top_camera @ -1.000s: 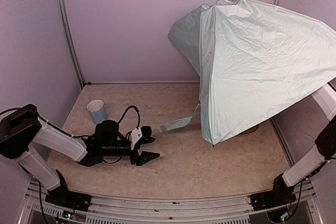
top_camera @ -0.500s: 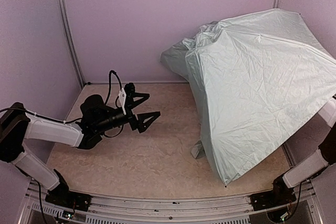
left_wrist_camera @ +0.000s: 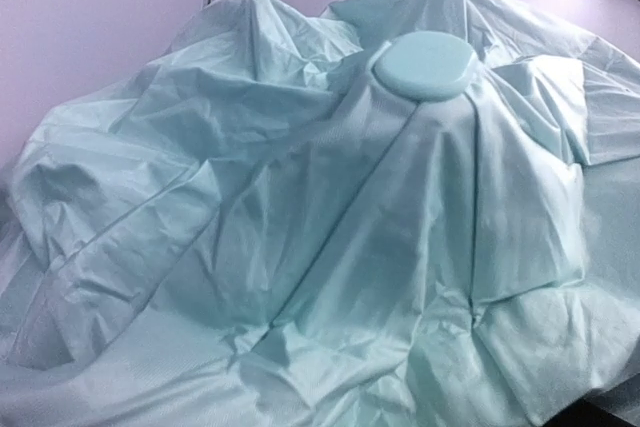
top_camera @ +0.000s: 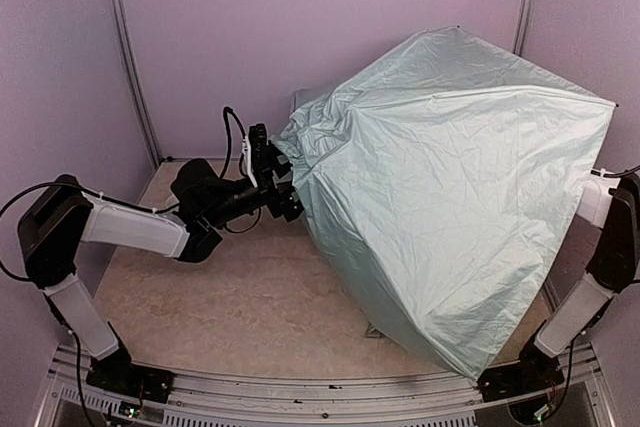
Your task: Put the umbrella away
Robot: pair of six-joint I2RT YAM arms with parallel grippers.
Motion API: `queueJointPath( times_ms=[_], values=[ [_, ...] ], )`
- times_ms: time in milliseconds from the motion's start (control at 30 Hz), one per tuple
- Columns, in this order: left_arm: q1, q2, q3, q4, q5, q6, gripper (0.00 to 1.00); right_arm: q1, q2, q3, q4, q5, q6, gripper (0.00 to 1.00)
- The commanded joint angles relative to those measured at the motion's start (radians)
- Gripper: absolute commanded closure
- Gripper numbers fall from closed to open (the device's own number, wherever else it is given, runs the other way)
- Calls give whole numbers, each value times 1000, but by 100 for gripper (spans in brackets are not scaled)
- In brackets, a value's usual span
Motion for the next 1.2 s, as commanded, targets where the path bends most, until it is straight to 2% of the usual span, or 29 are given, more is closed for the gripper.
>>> queueJointPath(
  times_ms=[0,100,167,200,400,433,500,567,633,733,800,833,1000,1167],
  values=[
    [-64,24,85,84,94,-23,5,50,110,116,-39,13,-12,100],
    [-82,46,124,57,92,-31,11,68,169,163,-41,18,-1,100],
    [-86,65,138,52,81,-49,21,82,202,187,-48,27,-2,98],
    [-84,71,139,66,75,-69,27,86,211,191,-49,29,-3,95],
    [-55,54,80,212,95,-201,61,83,191,125,-8,105,7,60],
    [-51,44,66,223,95,-206,67,78,182,105,3,115,14,58],
    [-42,19,38,231,92,-205,70,63,164,68,25,115,34,57],
    [-36,-6,16,229,89,-204,68,40,148,30,61,97,69,61],
    [-34,-23,0,218,86,-190,53,19,136,-6,107,75,111,66],
    [-32,-37,-17,207,78,-168,45,10,134,-26,128,66,117,65],
    [-25,-45,-31,209,68,-167,32,10,135,-31,125,70,114,65],
    [-18,-48,-42,214,60,-169,28,10,133,-34,125,73,113,66],
    [25,-83,-97,221,16,-169,24,10,121,-66,132,77,108,83],
    [36,-87,-107,160,20,-156,22,10,118,-89,161,73,140,100]
  ],
)
